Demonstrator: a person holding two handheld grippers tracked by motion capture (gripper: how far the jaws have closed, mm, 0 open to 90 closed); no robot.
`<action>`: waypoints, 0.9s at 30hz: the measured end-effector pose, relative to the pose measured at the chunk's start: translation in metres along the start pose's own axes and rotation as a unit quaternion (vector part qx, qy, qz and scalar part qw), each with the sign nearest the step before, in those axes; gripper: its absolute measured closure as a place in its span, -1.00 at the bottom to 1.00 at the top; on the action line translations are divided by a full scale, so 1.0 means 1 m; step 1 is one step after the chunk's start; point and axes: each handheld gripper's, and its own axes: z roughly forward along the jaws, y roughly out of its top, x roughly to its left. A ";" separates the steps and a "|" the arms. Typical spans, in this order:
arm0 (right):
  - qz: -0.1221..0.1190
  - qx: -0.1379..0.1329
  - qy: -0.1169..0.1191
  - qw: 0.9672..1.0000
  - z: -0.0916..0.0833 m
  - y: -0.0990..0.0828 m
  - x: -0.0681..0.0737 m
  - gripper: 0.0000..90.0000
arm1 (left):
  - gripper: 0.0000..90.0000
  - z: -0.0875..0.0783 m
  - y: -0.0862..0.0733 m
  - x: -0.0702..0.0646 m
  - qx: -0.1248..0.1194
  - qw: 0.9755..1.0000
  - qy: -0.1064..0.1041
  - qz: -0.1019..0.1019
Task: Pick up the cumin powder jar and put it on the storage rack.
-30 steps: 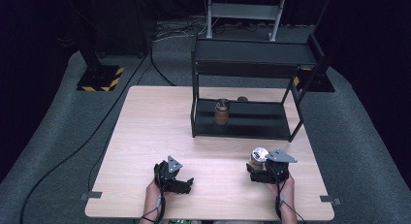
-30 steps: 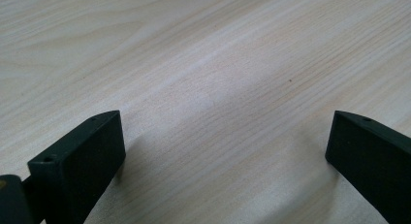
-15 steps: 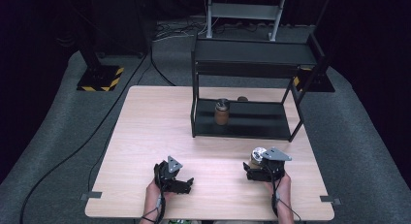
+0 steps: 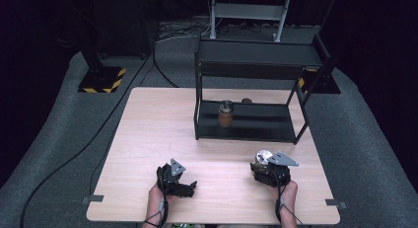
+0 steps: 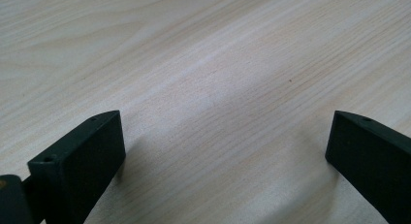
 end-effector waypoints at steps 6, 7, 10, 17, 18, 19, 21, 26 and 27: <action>0.002 0.002 -0.005 1.000 0.000 0.001 0.002 -0.33 | -1.00 0.000 0.000 -0.001 -0.001 1.000 0.001 0.001; 0.002 0.002 -0.005 1.000 0.000 0.001 0.003 -0.33 | -1.00 0.000 0.000 0.000 -0.001 1.000 0.001 0.001; 0.006 0.006 -0.006 1.000 -0.001 0.003 0.004 -0.33 | -1.00 0.000 0.000 0.000 -0.001 1.000 0.001 0.001; 0.008 0.001 -0.003 1.000 -0.004 0.006 0.004 -0.33 | -1.00 0.000 0.000 -0.001 -0.001 1.000 0.001 0.001; 0.008 0.001 -0.003 1.000 -0.005 0.006 0.004 -0.33 | -1.00 0.000 0.000 -0.001 -0.001 1.000 0.001 0.001; 0.008 0.001 -0.004 1.000 -0.005 0.007 0.004 -0.33 | -1.00 0.000 0.000 -0.001 -0.001 1.000 0.001 0.001; 0.009 0.001 -0.005 1.000 -0.007 0.008 0.003 -0.33 | -1.00 0.000 0.000 -0.001 -0.001 1.000 0.001 0.001; 0.009 -0.001 -0.006 1.000 -0.010 0.011 0.003 -0.33 | -1.00 0.000 0.000 -0.001 -0.001 1.000 0.001 0.001; 0.008 -0.001 -0.007 1.000 -0.010 0.011 0.003 -0.33 | -0.99 0.000 0.000 -0.001 -0.001 1.000 0.001 0.001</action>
